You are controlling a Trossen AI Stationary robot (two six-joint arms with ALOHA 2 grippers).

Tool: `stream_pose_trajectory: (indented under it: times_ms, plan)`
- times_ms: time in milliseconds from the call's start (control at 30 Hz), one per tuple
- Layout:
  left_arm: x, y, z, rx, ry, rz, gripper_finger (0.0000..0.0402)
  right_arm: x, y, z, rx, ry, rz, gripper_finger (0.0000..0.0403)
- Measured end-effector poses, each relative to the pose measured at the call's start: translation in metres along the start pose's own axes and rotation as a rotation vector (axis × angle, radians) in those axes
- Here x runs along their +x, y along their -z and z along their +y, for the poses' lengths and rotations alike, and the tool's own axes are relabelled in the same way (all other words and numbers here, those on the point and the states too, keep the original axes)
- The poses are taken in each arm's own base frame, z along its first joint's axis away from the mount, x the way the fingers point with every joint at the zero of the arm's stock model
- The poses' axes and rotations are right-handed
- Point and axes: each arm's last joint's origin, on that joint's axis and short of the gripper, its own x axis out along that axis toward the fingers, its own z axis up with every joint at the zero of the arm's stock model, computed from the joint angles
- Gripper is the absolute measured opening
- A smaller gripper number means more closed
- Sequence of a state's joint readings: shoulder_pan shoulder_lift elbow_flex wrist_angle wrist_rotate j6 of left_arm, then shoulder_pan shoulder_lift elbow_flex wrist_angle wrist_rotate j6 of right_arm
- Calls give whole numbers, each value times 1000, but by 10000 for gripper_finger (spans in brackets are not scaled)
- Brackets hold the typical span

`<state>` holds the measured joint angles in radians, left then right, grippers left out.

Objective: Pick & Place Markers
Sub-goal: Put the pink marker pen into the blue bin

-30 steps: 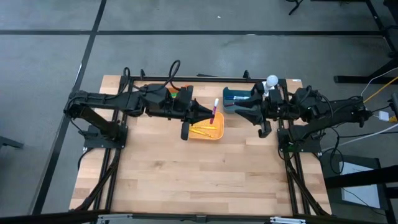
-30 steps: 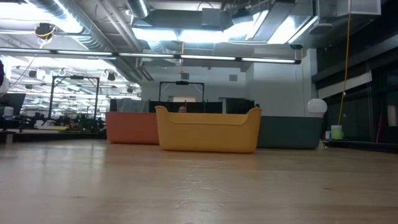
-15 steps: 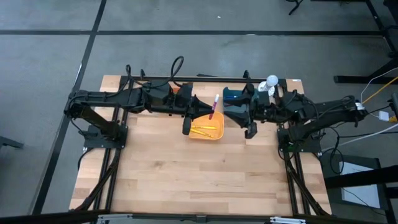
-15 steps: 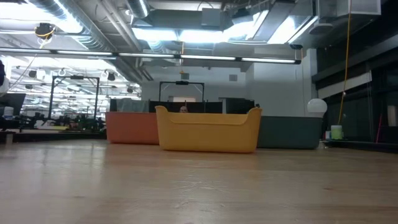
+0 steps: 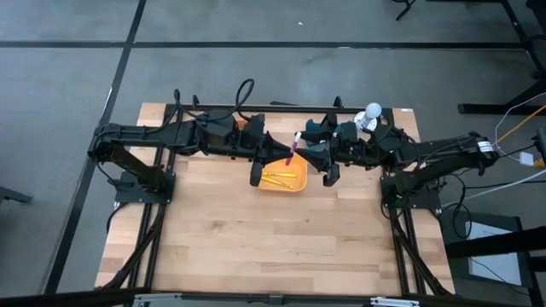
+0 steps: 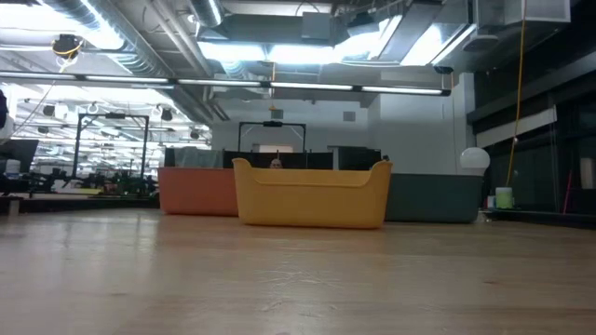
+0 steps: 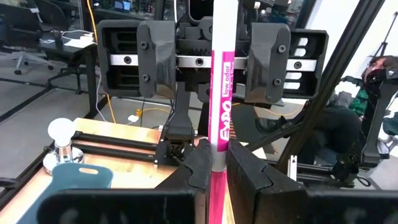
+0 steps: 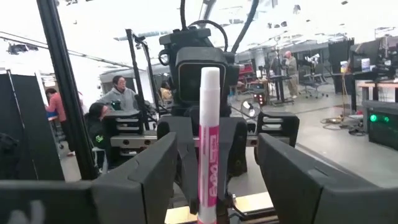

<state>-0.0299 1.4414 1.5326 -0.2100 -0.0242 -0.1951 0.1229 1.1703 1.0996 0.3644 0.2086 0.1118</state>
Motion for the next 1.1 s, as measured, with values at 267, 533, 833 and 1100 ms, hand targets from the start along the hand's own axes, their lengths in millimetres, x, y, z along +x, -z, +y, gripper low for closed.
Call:
stream_pose_trajectory:
  times_ms: [267, 533, 833, 1100]
  plan:
    - [0, 1, 0, 7, -2, 11, 24, 6, 3, -3, 45, -53, -6, 219]
    - [0, 1, 0, 8, 5, 13, 24, 6, 4, -3, 37, -60, -6, 204]
    - [0, 1, 0, 8, 15, 15, 24, 7, 4, -6, 26, -96, 0, 78]
    - [0, 1, 0, 5, 14, 15, 33, 7, 4, -7, 3, -93, -2, 30]
